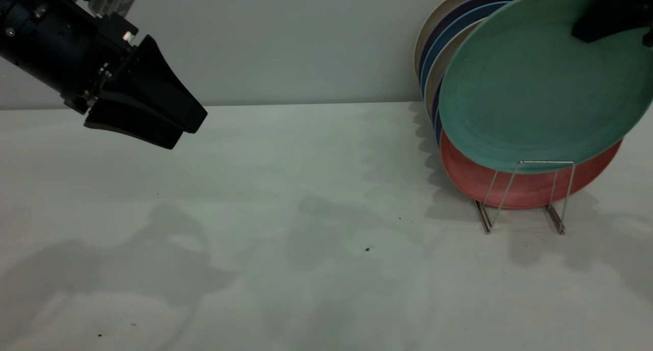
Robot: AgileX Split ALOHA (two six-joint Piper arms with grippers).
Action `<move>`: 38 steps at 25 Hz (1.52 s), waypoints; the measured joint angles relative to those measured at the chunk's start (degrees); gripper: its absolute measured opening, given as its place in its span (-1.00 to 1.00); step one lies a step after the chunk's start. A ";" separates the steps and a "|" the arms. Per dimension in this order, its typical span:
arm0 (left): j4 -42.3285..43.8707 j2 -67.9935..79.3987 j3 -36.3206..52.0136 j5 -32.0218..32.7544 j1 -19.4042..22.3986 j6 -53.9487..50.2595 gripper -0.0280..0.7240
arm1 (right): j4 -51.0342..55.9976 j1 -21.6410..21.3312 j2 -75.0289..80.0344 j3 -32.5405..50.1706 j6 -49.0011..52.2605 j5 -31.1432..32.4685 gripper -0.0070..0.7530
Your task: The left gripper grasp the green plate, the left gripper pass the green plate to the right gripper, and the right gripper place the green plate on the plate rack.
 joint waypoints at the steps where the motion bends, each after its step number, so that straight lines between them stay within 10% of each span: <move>1: 0.00 0.00 0.00 0.00 0.00 0.00 0.65 | 0.00 0.00 0.04 0.00 0.00 0.00 -0.73; 24: -0.21 0.00 0.00 -0.28 0.00 -0.06 0.64 | 7.52 0.00 -0.31 0.05 6.82 8.04 -0.12; 38: 3.01 -24.62 0.17 3.23 0.00 -7.52 0.64 | 1.75 -0.13 -25.73 0.05 58.42 38.02 -0.12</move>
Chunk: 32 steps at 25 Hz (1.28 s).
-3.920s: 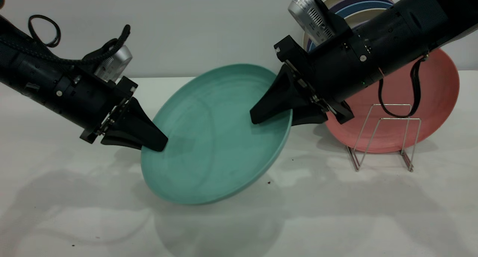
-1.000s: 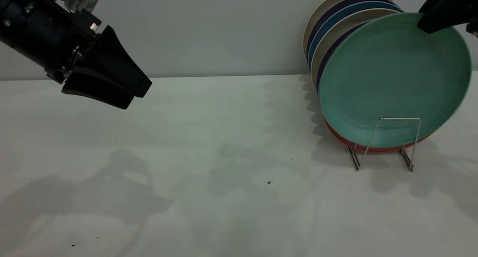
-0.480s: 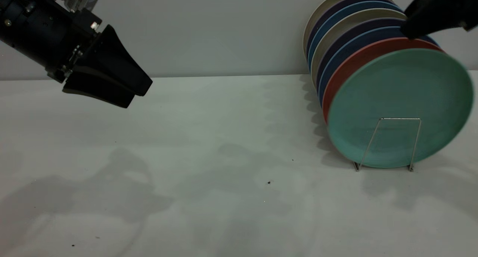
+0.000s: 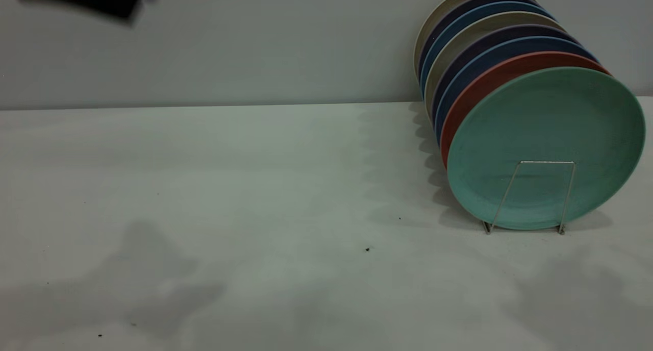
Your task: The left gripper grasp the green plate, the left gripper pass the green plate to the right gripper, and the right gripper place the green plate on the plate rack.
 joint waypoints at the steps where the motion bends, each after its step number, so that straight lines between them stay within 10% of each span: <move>1: 1.58 -3.28 0.00 0.30 0.00 -1.56 0.64 | -3.07 0.00 -2.53 0.00 2.81 2.18 -0.12; 17: 48.85 -29.35 2.86 10.64 0.00 -44.59 0.64 | -32.16 -0.05 -32.87 24.89 36.90 3.19 -0.11; 32: 51.19 -42.53 33.55 7.86 0.00 -44.88 0.64 | -40.90 -0.05 -52.62 38.23 43.71 -0.77 -0.11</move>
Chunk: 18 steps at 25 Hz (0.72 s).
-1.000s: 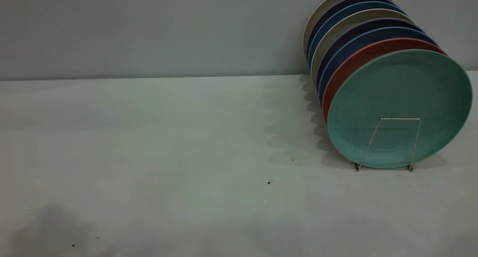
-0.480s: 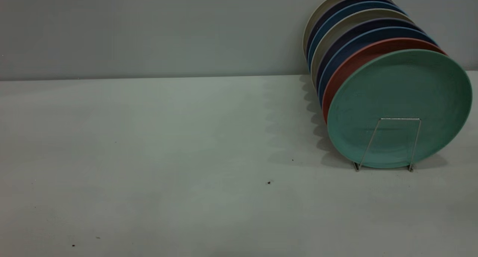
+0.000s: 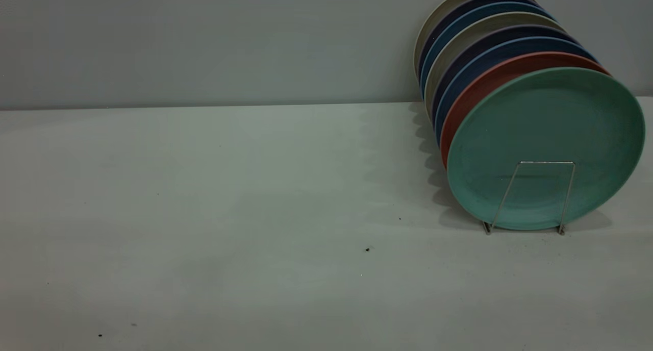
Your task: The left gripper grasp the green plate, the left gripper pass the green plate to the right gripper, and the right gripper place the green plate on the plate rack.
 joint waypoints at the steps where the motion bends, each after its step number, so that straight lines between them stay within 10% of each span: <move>1: 0.00 -1.32 1.22 -0.16 0.00 0.00 0.64 | -0.05 0.00 -1.00 0.00 0.00 0.00 -0.11; 18: -1.08 -16.44 2.80 -0.83 0.00 -0.12 0.64 | -0.16 0.00 -20.63 0.00 0.06 0.54 -0.11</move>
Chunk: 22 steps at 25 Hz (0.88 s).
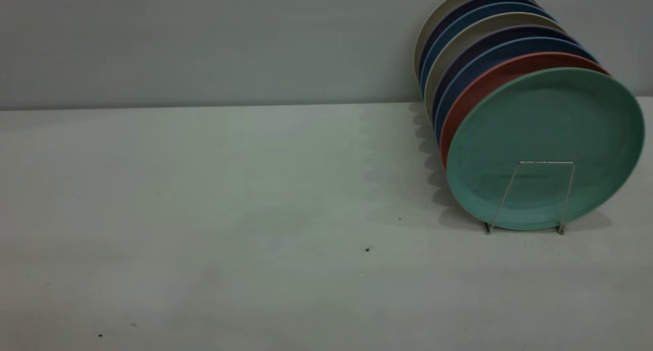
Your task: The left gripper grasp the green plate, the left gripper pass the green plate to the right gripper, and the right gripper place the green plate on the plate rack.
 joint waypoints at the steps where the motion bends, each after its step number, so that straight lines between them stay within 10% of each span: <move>1: 0.00 -0.73 0.00 0.00 0.00 0.00 0.64 | 0.00 0.00 -0.06 0.00 0.00 0.13 -0.11; 22: 0.00 -18.07 0.00 0.51 0.00 -0.18 0.64 | 0.23 2.21 -0.12 0.00 0.00 0.19 -0.11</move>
